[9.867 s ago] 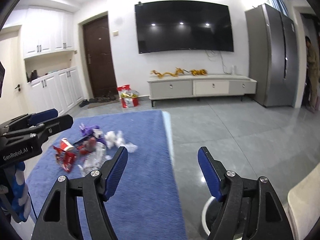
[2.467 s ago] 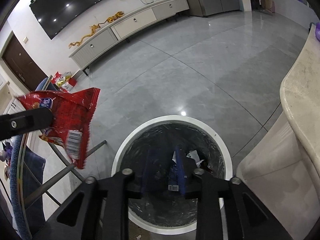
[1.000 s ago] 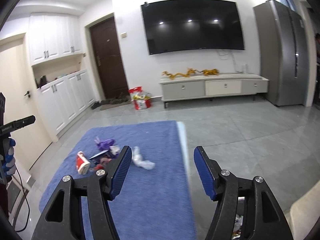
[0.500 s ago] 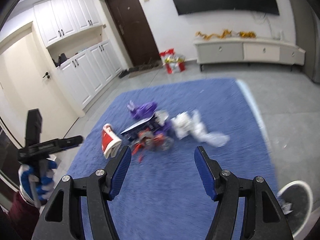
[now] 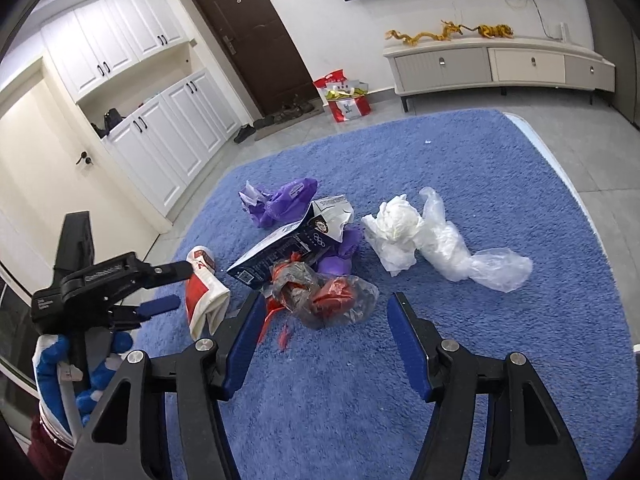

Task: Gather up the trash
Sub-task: 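Grasp the red-and-white bag with the left tool while the right tool grasps the red wrapper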

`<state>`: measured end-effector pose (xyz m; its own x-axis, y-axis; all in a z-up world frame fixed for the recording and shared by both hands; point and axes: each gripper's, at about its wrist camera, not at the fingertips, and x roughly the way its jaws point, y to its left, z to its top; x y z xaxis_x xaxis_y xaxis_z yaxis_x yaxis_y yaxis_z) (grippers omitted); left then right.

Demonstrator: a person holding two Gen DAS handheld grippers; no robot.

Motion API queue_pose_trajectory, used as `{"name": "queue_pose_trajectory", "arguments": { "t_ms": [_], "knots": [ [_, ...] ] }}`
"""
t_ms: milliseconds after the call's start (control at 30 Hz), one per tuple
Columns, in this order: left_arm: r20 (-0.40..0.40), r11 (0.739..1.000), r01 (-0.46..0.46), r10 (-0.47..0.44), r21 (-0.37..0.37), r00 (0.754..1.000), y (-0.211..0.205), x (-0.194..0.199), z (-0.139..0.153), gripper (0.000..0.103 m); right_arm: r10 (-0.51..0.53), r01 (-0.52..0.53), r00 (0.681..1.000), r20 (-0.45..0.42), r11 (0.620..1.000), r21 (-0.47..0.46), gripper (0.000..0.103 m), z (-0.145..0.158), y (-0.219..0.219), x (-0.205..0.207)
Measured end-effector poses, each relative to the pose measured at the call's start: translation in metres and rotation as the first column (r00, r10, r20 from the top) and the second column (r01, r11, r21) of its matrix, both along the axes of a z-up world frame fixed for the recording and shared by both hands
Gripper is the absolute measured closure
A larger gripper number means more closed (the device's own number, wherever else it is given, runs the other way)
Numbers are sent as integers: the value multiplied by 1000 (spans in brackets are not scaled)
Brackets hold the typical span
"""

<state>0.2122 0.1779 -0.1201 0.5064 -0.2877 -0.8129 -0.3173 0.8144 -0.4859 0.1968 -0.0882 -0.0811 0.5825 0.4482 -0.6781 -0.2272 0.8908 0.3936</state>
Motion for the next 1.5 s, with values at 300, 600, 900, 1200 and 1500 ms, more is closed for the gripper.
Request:
{"name": "queue_pose_trajectory", "arguments": {
  "t_ms": [300,600,900,1200,1500],
  "knots": [
    [-56,998,-50,48,-30,997,-1,10,-16,28,1,0,1000,-5,1000,23,81,-5,7,4],
    [-39,995,-72,70,-62,997,5,-5,-18,42,51,-52,998,34,999,5,91,5,15,-9],
    [-3,991,-77,77,-112,997,13,-27,-19,51,86,-85,993,77,996,-12,92,23,10,-33],
    [54,990,-20,28,-142,998,23,-53,-7,80,76,-75,991,107,997,-12,92,36,-8,-58],
    [84,992,-2,12,-123,996,38,-71,10,82,69,-69,988,135,998,-4,92,44,-25,-80]
  ]
}}
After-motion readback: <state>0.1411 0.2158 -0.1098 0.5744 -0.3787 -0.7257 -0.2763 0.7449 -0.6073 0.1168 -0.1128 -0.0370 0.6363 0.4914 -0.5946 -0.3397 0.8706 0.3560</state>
